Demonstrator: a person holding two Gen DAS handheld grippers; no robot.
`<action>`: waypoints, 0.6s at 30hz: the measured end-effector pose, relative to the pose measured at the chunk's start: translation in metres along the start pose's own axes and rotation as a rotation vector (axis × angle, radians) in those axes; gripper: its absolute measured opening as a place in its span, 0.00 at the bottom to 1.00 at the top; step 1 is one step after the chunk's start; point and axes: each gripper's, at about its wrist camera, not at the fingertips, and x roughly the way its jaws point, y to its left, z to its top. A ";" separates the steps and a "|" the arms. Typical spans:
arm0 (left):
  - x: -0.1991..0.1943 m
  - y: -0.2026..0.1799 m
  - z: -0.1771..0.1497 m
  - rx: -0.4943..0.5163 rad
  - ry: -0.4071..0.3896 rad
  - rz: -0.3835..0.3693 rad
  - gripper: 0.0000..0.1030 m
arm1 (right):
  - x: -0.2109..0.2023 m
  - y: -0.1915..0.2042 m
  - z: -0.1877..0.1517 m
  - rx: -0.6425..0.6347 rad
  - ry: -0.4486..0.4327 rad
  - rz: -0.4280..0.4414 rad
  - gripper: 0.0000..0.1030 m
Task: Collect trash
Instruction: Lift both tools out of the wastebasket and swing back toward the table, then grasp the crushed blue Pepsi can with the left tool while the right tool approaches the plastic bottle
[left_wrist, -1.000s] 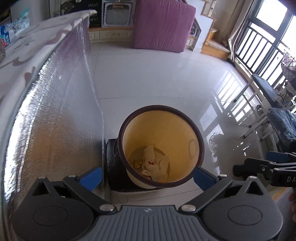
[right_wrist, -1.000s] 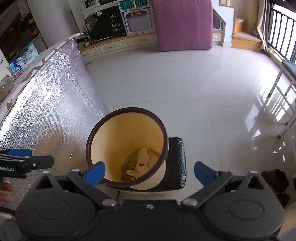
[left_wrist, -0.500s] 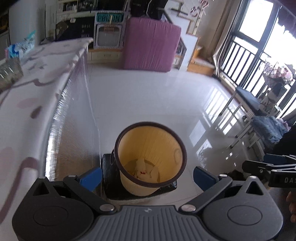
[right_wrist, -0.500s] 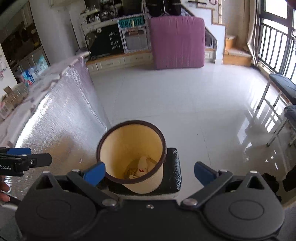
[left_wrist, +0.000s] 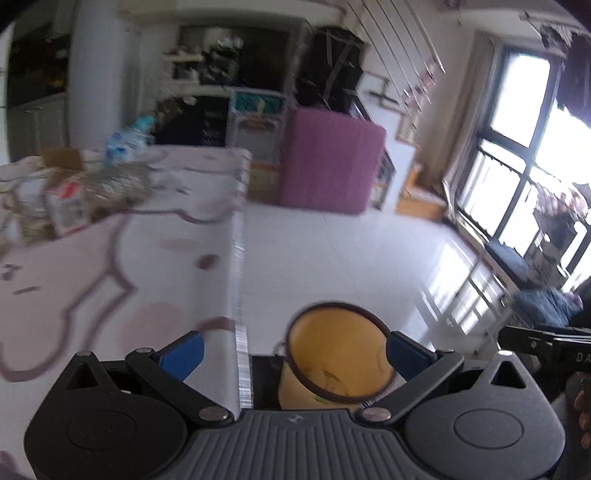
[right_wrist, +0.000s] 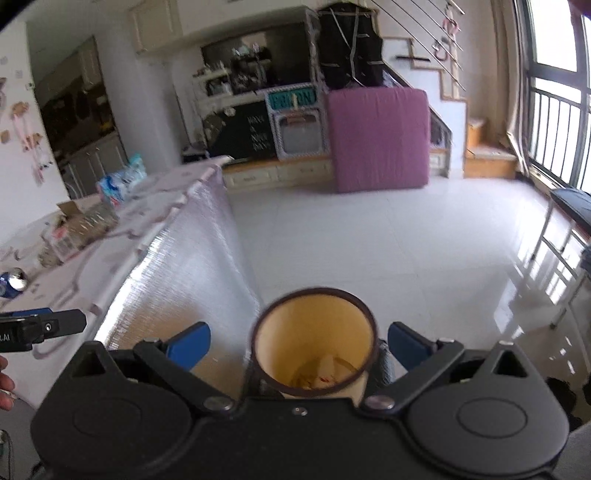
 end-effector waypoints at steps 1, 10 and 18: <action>-0.005 0.007 0.000 -0.009 -0.014 0.011 1.00 | 0.000 0.007 0.001 -0.003 -0.009 0.012 1.00; -0.043 0.094 -0.001 -0.116 -0.116 0.122 1.00 | 0.020 0.087 0.008 -0.094 -0.031 0.096 1.00; -0.062 0.179 0.001 -0.151 -0.175 0.247 1.00 | 0.043 0.168 0.024 -0.187 -0.048 0.177 1.00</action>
